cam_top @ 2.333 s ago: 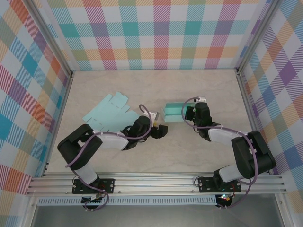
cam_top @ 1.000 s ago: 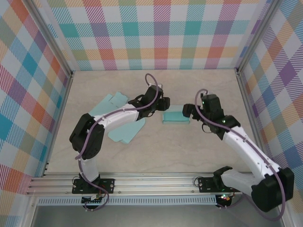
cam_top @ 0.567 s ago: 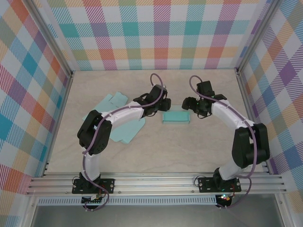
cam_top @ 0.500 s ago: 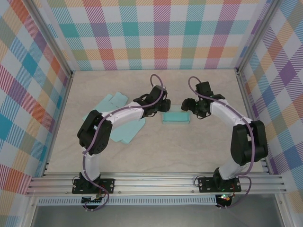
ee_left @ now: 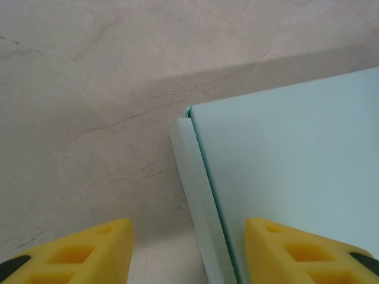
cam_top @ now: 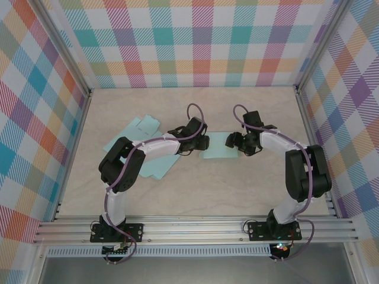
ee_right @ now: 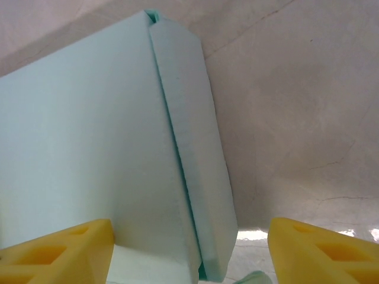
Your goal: Fold the paper box
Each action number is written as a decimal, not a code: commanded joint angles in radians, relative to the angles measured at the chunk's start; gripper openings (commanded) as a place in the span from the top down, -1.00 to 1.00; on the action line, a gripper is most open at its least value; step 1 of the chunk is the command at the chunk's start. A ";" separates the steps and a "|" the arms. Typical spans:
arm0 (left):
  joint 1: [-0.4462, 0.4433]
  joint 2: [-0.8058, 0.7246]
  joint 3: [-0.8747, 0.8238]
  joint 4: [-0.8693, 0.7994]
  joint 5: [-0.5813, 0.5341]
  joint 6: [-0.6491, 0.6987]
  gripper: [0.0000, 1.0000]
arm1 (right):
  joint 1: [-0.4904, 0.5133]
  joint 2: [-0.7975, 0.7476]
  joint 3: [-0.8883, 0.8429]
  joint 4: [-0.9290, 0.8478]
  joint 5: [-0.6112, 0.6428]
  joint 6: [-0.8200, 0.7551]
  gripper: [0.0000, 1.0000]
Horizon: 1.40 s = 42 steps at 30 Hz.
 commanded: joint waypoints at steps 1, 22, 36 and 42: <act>0.008 0.027 -0.032 -0.004 0.003 -0.026 -0.02 | -0.008 0.016 -0.025 0.021 -0.002 0.004 -0.34; 0.013 -0.013 -0.033 0.011 0.020 -0.042 0.10 | -0.019 -0.015 -0.044 0.028 -0.025 -0.026 -0.70; 0.104 0.004 -0.087 0.109 0.217 -0.134 0.59 | -0.112 -0.015 -0.108 0.211 -0.267 0.066 -0.94; 0.154 0.006 -0.148 0.180 0.306 -0.194 0.84 | -0.113 0.038 -0.144 0.371 -0.397 0.128 -0.84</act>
